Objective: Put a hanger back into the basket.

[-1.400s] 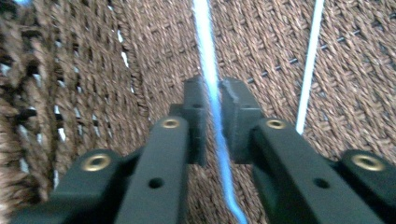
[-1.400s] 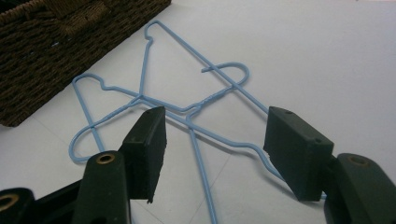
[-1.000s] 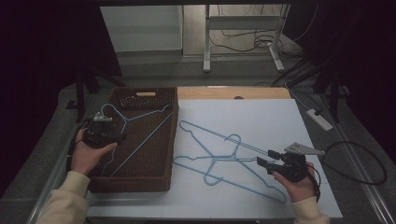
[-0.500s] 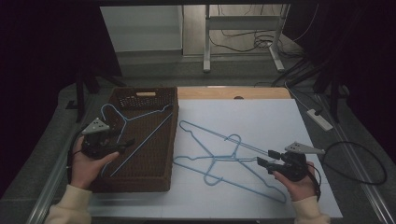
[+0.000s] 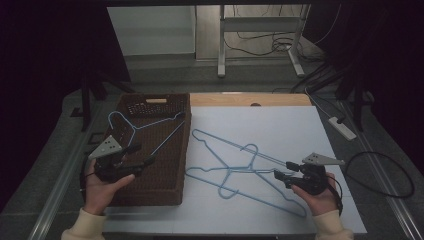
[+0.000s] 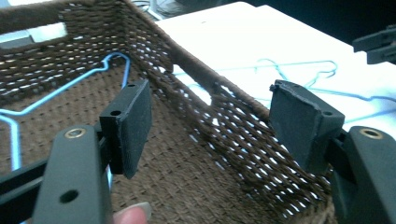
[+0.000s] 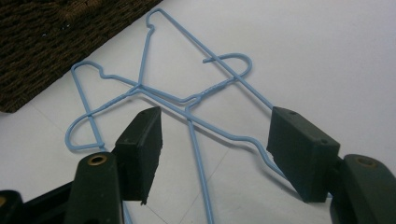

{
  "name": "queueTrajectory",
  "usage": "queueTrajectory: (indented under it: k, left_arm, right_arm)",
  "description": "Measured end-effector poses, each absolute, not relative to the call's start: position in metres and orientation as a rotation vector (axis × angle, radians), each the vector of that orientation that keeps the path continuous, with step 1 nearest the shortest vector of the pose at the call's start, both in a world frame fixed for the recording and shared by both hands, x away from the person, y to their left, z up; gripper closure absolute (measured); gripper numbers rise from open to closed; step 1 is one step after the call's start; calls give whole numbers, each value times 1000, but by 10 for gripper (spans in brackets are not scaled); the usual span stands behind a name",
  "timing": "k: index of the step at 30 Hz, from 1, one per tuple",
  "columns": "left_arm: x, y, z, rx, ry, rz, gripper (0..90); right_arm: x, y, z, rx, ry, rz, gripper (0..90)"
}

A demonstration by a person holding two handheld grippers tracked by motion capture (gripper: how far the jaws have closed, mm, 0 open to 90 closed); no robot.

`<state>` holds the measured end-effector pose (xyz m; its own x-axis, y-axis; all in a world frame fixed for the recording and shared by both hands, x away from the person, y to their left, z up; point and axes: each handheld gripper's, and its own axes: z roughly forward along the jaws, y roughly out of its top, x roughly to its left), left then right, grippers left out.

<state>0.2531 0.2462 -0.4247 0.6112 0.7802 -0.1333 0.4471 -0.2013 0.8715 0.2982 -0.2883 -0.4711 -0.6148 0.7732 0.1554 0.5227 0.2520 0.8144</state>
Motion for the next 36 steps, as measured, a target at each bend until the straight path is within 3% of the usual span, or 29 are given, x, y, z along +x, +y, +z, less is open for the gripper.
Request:
queueTrajectory:
  k: [36]
  left_arm:
    - [240, 204, -437, 1909, 907, 371, 309]
  right_arm:
    - [296, -285, -475, 1118, 2269, 1240, 319]
